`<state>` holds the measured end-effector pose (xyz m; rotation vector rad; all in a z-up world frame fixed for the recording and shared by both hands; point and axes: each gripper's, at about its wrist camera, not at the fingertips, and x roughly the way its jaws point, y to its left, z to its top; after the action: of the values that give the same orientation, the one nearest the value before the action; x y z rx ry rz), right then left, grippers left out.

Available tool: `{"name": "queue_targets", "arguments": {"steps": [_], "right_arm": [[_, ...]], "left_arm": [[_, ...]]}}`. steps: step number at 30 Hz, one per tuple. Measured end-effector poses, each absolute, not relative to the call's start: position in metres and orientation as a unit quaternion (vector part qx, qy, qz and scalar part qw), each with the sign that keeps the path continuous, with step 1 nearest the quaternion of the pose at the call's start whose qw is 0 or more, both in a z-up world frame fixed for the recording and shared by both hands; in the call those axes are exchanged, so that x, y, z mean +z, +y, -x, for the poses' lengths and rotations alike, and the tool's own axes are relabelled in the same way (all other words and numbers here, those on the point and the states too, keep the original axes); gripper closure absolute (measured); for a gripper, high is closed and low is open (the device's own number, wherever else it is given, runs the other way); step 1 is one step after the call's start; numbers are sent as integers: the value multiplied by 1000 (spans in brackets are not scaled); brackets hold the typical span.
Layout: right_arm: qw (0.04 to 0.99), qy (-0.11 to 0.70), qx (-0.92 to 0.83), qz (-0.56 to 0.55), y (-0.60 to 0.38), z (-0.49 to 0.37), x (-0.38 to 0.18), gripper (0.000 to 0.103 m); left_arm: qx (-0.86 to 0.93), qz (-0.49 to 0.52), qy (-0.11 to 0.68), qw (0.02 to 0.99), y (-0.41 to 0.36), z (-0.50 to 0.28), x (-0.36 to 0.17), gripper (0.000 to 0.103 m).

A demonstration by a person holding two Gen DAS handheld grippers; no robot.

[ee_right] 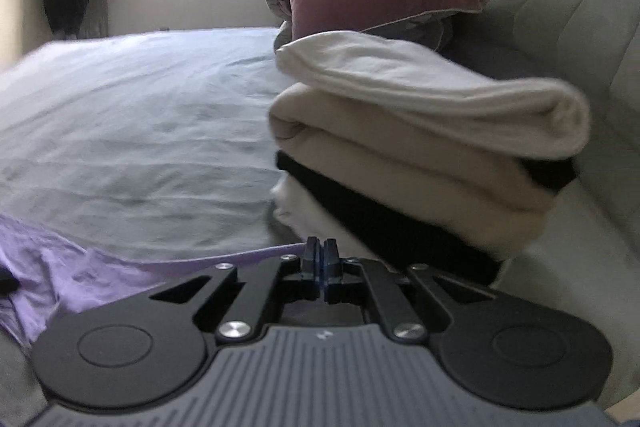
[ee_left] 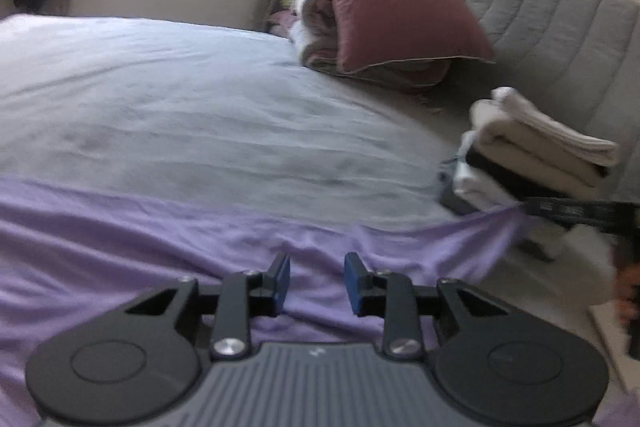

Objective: Fold clothes

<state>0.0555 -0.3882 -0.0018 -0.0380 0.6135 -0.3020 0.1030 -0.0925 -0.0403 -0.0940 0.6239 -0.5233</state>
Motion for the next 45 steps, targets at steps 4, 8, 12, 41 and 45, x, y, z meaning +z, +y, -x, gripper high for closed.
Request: {"name": "queue_targets", "arguments": {"steps": [4, 8, 12, 41, 45], "right_arm": [[936, 305, -170, 41, -395, -55, -3, 102], [933, 308, -182, 33, -406, -56, -2, 102], [932, 313, -178, 34, -410, -52, -2, 102], [928, 305, -195, 91, -393, -47, -1, 102], [923, 304, -211, 104, -392, -57, -17, 102]], "left_arm": [[-225, -18, 301, 927, -88, -133, -36, 71], [-242, -126, 289, 918, -91, -159, -39, 56], [-267, -205, 298, 893, -97, -179, -48, 47], [-180, -207, 236, 932, -125, -184, -64, 103], [-183, -209, 251, 927, -126, -188, -66, 103]]}}
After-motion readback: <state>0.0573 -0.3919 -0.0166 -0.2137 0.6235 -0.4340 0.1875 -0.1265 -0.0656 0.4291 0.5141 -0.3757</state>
